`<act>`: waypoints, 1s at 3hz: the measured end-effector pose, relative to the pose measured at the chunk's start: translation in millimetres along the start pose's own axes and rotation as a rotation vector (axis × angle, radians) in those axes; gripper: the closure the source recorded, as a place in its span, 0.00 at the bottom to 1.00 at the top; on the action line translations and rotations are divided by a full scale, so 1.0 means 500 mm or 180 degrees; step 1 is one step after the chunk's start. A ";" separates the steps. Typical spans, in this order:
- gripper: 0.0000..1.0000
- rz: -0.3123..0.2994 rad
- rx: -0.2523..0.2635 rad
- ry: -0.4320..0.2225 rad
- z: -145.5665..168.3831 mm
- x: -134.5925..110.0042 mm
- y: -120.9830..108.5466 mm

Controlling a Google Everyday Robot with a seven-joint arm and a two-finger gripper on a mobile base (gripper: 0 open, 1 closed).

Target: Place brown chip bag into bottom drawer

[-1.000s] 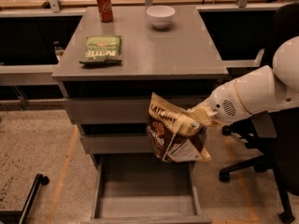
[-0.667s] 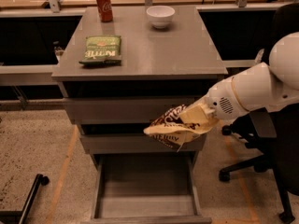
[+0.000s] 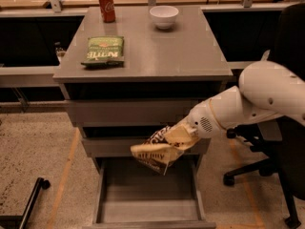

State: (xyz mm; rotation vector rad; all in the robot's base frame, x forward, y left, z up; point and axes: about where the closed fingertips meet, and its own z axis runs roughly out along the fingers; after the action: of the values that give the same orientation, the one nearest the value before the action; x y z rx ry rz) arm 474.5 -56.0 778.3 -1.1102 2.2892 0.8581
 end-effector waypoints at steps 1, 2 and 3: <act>1.00 0.0154 -0.0297 0.0008 0.127 0.078 -0.009; 1.00 0.0424 -0.0555 0.0087 0.279 0.196 -0.034; 1.00 0.0746 -0.0699 0.0151 0.412 0.291 -0.071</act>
Offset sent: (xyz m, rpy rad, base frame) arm -0.0408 0.0536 -0.2865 0.1399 0.3452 0.0115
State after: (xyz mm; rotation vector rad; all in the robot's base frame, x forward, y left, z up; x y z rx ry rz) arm 445.5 -5.8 530.1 -0.9701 2.4437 1.2098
